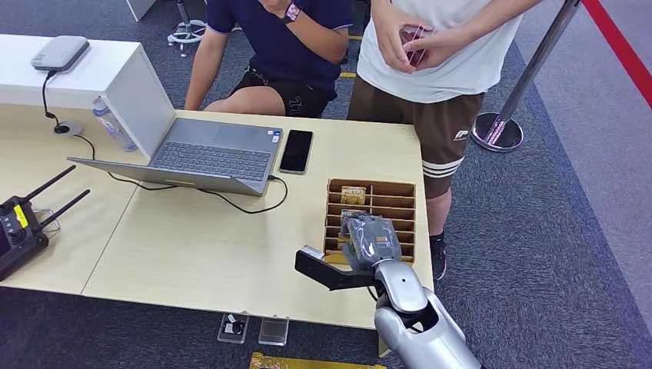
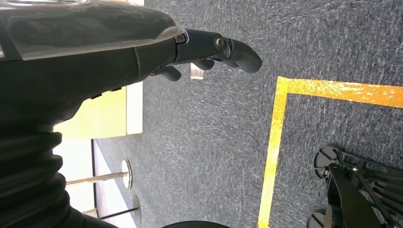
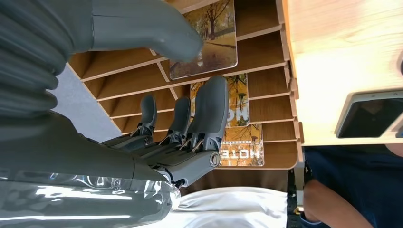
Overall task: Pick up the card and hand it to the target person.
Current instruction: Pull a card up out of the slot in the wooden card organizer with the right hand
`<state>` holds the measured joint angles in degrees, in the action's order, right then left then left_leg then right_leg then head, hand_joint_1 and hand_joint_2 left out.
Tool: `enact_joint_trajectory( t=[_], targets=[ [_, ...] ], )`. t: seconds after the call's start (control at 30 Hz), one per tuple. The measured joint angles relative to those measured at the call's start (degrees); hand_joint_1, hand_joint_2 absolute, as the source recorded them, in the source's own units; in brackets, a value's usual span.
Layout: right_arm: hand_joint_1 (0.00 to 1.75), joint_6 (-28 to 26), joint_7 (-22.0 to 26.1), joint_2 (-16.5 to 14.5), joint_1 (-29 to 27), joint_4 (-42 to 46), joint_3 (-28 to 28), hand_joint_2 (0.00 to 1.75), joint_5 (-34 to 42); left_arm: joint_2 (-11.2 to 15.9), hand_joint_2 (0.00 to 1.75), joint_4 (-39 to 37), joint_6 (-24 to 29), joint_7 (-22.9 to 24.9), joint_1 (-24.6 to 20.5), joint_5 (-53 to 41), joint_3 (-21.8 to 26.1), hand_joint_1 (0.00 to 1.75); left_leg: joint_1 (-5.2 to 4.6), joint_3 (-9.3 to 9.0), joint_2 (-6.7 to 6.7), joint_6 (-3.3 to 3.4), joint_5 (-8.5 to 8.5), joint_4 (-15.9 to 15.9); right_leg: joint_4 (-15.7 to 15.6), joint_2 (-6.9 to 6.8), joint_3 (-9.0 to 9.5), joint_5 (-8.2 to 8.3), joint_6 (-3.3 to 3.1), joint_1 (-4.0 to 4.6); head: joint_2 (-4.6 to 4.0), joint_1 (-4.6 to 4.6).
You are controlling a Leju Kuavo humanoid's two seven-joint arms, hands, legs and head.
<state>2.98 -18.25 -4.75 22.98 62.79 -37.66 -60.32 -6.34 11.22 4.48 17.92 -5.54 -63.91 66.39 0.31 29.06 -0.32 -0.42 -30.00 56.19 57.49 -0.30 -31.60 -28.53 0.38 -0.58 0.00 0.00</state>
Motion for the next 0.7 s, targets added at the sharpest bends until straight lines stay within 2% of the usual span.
enact_joint_trajectory(
  t=[0.13,0.7],
  targets=[
    [1.03,0.2,0.0,-0.3,0.3,-1.1,-0.1,1.75,0.0,0.0,1.75,0.0,0.0,0.2,-0.1,0.0,0.0,0.00,0.00,0.01,0.02,0.00,-0.01,0.0,0.0,0.02,-0.01,0.00,0.00,0.00,0.00,0.00],
    [1.00,0.1,-0.2,-0.2,0.4,-0.3,0.4,1.75,0.0,0.2,1.75,-0.1,-0.2,0.3,0.0,-0.1,0.0,0.00,0.00,0.04,0.02,0.00,-0.02,0.0,0.0,0.02,-0.04,-0.01,0.00,-0.01,0.00,0.00]
  ],
)
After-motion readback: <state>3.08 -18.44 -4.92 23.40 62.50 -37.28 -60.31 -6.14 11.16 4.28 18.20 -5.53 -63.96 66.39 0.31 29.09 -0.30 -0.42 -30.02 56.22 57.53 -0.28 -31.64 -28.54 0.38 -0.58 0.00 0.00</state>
